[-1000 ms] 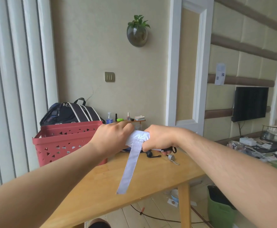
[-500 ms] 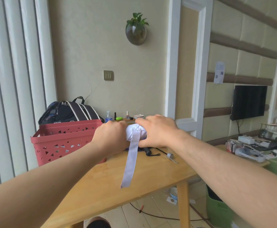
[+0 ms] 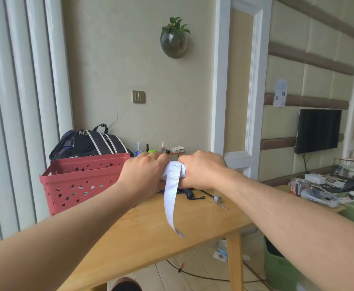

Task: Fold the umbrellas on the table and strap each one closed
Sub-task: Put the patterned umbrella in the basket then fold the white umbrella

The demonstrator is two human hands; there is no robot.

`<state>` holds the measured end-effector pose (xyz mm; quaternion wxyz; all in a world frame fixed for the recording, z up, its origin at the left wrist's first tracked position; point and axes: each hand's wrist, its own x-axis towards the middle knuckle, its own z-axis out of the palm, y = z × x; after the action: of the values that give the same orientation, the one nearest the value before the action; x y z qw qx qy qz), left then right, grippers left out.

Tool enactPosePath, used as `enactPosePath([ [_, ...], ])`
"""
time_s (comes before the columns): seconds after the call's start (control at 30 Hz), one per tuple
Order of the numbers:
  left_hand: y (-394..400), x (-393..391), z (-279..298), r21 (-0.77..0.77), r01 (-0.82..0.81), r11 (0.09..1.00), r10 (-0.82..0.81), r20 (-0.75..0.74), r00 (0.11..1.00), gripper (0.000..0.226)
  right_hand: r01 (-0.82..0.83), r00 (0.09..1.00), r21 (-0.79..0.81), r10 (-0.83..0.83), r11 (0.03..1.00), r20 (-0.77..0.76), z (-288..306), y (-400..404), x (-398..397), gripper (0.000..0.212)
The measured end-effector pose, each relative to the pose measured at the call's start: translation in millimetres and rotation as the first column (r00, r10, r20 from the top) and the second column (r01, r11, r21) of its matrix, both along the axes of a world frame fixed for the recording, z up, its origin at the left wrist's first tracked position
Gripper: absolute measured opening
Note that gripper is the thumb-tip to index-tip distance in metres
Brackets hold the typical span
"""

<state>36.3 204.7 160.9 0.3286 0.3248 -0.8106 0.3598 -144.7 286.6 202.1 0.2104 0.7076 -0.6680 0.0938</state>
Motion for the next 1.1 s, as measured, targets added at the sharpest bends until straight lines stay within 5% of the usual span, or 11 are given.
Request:
enactPosePath([
  [0.27, -5.5, -2.6, 2.4, 0.021, 0.019, 1.000, -0.018, -0.046, 0.999, 0.035, -0.036, 0.996, 0.095, 0.028, 0.995, 0.084, 2.1, -2.2, -0.2, 0.031],
  [0.53, 3.5, -9.8, 15.4, 0.278, -0.019, 0.960, 0.050, -0.105, 0.993, 0.021, -0.007, 1.000, -0.250, 0.010, 0.968, 0.012, -6.7, -19.3, -2.4, 0.022],
  [0.7, 8.3, -2.5, 15.3, 0.341, 0.133, 0.931, -0.080, -0.165, 0.983, 0.016, -0.075, 0.997, -0.290, 0.068, 0.954, -0.036, -15.2, -12.7, -5.9, 0.024],
  [0.8, 11.9, 6.6, 10.3, 0.312, 0.298, 0.902, -0.220, -0.261, 0.940, 0.036, -0.065, 0.998, -0.280, 0.056, 0.958, -0.039, -14.2, -5.5, -7.1, 0.027],
  [0.9, 23.2, 15.7, -4.2, 0.415, 0.517, 0.749, -0.240, -0.557, 0.795, 0.067, -0.026, 1.000, -0.313, 0.029, 0.949, 0.005, -13.6, -3.5, -11.9, 0.029],
  [1.0, 27.0, 13.4, -25.4, 0.577, 0.727, 0.373, 0.070, -0.798, 0.598, 0.043, 0.020, 0.999, -0.324, -0.007, 0.946, 0.042, -14.0, -6.2, -17.6, 0.029],
  [1.1, 28.7, 7.9, -40.0, 0.568, 0.819, 0.086, 0.158, -0.819, 0.552, 0.023, 0.043, 0.999, -0.322, -0.034, 0.946, 0.032, -12.2, -8.9, -19.1, 0.030],
])
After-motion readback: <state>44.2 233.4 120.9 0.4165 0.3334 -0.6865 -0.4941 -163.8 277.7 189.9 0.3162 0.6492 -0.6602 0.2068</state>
